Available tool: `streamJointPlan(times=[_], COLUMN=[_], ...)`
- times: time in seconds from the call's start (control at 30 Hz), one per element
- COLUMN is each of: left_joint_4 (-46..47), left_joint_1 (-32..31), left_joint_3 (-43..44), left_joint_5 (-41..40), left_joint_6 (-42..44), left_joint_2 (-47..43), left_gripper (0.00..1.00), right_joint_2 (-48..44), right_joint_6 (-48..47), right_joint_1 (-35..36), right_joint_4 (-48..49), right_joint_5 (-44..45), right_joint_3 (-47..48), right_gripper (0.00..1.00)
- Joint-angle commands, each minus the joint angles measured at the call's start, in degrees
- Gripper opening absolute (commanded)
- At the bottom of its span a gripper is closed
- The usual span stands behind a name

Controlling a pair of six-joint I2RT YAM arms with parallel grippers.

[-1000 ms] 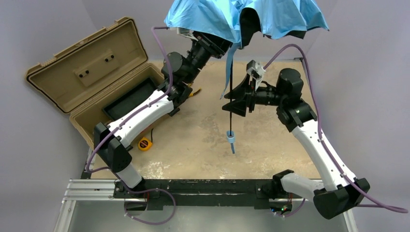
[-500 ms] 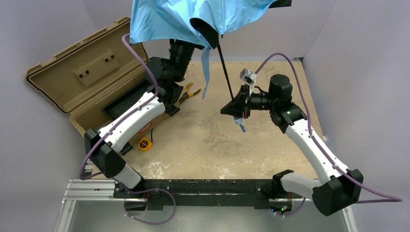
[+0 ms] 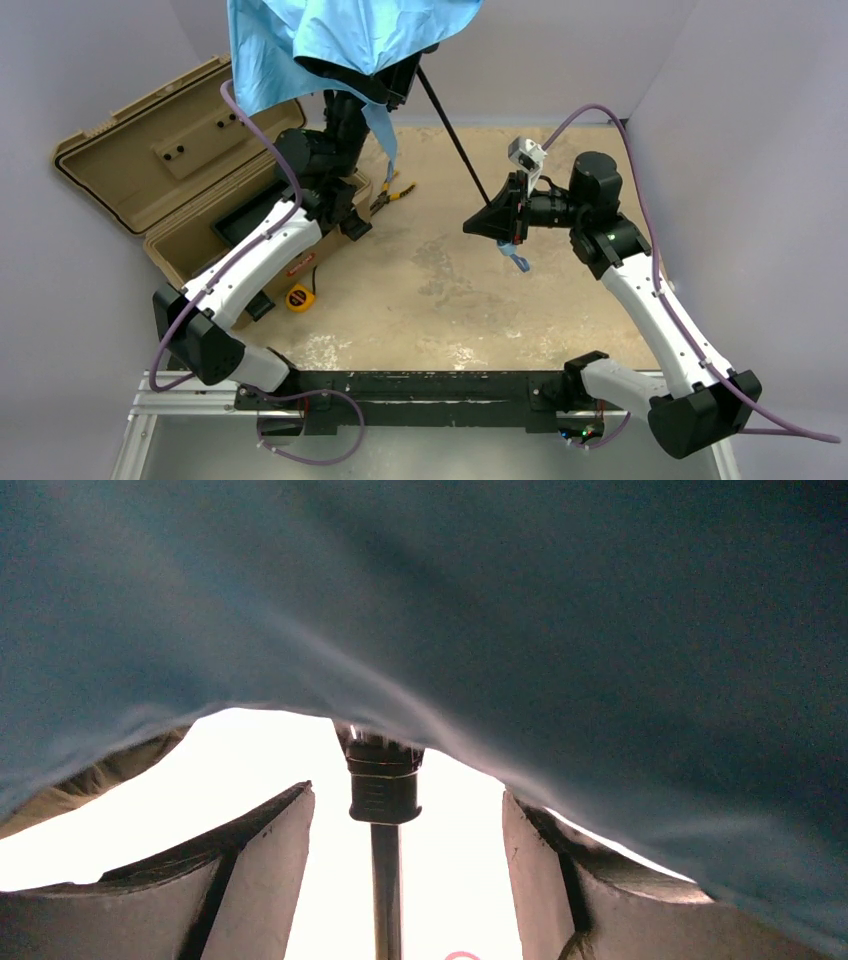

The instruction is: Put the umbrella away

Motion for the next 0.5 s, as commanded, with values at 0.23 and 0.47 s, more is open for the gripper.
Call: streamJointPlan(times=[0.23,0.47], left_joint_4=[0.0,1.4], left_joint_1=[1.7,1.7], left_joint_3=[-2.9,-3.3], left_joint_5=[-2.9,-8.4], left_joint_6=[-1.2,-2.0], left_joint_2=[-4.2,-4.3], left_gripper=[0.66,0.66], right_joint_2=[-2.1,-2.1], right_joint_6=[-2.2,-2.5], right_joint_1=[-0.5,-0.7], right_joint_4=[4.0,3.3], right_joint_5=[-1.8,0.5], right_joint_3=[2.4,1.9], right_gripper=[0.00,0.00])
